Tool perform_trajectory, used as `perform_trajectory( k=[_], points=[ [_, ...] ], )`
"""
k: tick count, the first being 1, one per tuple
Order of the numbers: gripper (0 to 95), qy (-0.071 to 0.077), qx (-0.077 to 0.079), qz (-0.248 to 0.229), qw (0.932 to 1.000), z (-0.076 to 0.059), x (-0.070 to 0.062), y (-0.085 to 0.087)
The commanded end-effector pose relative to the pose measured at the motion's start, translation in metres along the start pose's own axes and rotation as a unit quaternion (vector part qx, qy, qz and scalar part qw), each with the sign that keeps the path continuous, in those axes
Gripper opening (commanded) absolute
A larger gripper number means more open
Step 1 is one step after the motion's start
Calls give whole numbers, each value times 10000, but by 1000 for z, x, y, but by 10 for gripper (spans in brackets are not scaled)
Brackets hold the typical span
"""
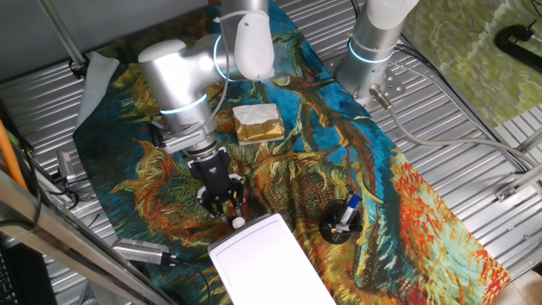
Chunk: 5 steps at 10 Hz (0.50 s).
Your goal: Grasp the handle and open the drawer
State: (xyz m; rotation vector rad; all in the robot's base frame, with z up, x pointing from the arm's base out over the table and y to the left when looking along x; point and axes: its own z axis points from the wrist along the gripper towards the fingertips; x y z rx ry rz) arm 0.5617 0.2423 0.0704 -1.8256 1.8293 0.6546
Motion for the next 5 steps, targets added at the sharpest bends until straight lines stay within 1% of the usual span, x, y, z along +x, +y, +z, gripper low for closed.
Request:
perform_trajectory(
  k=[1,5],
  points=[
    [0,-5,-7,-10,10000,-2,2,1],
    [0,-19,-12,-35,10000,-6,8,1]
  ],
)
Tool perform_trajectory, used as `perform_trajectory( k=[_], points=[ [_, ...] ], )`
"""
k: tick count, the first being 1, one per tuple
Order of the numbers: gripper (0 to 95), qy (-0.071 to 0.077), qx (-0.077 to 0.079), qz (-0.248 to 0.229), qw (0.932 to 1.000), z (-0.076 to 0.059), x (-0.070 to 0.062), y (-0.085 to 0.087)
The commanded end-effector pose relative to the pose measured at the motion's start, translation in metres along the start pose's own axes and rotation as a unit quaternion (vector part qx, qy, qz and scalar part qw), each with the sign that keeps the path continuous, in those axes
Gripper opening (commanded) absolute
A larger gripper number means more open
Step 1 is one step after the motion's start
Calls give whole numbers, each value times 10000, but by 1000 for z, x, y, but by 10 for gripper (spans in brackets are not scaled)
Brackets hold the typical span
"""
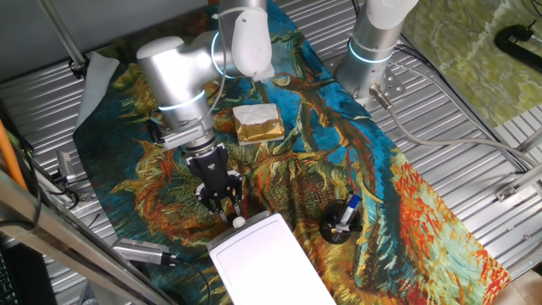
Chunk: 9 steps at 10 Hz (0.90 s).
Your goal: Grasp the handle and open the drawer
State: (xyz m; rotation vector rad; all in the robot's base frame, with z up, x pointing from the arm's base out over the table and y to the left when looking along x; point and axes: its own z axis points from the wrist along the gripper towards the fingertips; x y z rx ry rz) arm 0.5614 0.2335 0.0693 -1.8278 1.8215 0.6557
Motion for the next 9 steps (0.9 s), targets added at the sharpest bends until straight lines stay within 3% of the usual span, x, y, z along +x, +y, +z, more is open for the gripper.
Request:
perform_trajectory(
  k=[1,9],
  points=[
    [0,-3,-13,-13,10000,-2,2,1],
    [0,-15,-27,-60,10000,-7,11,2]
  ],
)
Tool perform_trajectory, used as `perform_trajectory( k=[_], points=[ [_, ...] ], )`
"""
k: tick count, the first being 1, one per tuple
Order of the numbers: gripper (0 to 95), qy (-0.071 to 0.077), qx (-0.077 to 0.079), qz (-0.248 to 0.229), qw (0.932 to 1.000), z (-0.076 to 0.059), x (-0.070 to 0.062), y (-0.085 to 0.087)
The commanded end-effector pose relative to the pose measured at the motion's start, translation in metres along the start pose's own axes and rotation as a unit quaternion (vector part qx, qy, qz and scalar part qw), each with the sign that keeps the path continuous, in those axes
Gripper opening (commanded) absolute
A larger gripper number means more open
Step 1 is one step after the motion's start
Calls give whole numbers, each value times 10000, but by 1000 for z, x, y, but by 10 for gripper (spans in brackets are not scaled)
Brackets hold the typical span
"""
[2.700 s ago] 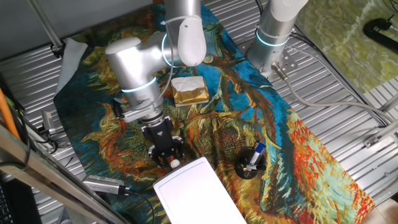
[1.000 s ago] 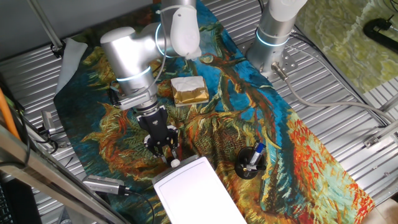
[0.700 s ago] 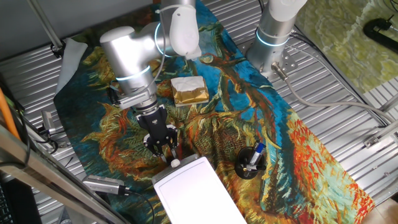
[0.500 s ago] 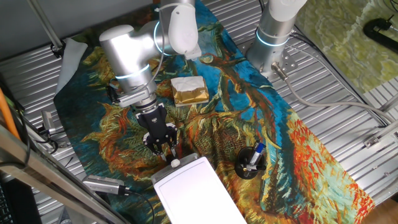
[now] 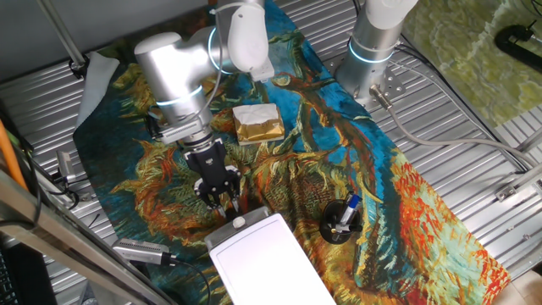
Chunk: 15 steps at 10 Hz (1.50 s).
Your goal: Grasp the handle and open the drawer
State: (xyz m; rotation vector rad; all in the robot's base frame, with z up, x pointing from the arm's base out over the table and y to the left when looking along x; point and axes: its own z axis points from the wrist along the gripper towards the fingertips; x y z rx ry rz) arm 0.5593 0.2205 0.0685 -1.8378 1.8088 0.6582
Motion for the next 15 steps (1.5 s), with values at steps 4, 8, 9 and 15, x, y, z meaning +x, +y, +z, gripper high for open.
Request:
perform_trajectory(
  k=[4,8,9,15],
  points=[
    [0,-14,-5,-9,10000,-4,5,2],
    [0,-38,-8,-61,10000,-7,13,3],
    [0,-46,-9,-73,10000,-8,14,3],
    [0,-66,-21,-88,9999,-15,22,6]
  ],
)
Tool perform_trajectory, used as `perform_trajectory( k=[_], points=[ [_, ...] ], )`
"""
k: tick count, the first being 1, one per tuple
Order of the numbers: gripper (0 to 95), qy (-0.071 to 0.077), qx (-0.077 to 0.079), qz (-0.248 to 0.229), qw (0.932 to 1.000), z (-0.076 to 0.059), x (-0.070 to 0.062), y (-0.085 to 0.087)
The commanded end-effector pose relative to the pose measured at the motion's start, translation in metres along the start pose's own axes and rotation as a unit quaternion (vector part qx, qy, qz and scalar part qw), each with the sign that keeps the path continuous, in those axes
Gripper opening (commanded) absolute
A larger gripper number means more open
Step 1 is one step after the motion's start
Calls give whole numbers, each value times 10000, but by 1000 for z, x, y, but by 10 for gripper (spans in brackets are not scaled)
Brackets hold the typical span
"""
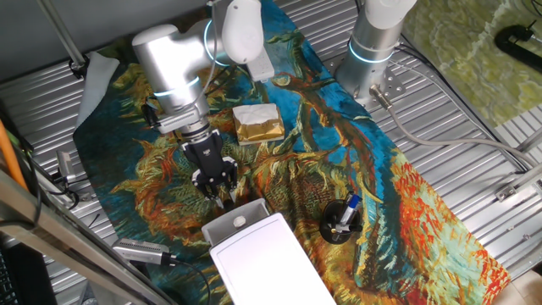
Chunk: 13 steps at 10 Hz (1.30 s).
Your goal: Grasp the handle and open the drawer
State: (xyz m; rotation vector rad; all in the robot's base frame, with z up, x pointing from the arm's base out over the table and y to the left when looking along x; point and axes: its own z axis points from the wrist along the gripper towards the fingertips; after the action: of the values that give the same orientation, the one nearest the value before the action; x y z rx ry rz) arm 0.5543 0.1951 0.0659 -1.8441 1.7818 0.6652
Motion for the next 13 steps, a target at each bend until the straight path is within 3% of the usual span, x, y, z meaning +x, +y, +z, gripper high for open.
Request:
perform_trajectory(
  k=[1,13],
  points=[
    [0,0,-11,-7,10000,-1,1,1],
    [0,-4,-22,-37,10000,-5,8,2]
  ],
)
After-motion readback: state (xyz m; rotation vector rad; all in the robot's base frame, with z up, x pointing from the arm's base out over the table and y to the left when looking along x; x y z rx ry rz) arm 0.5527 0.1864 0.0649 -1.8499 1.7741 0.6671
